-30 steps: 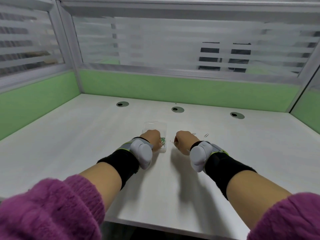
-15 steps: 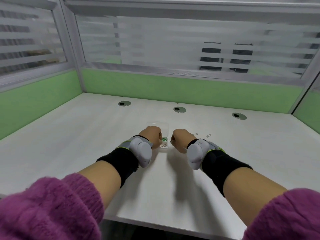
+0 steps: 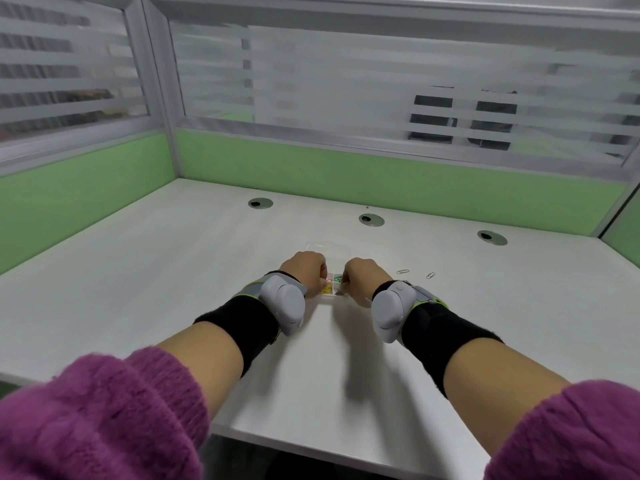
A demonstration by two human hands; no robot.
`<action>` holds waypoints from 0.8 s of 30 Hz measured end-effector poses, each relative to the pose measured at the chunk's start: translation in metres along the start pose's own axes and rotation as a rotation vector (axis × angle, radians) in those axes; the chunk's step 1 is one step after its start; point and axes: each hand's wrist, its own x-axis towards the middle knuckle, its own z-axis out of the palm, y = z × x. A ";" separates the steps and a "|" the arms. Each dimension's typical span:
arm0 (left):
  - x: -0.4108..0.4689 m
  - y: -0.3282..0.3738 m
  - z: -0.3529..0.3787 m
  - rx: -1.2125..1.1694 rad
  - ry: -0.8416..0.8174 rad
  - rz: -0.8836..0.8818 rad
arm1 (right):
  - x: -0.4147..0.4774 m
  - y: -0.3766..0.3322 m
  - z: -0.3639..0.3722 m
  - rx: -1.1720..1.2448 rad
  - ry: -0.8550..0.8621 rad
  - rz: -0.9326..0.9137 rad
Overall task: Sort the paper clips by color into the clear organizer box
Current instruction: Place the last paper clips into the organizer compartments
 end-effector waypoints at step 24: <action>0.040 0.064 0.025 0.048 -0.034 0.131 | 0.000 0.092 -0.018 0.019 0.106 0.057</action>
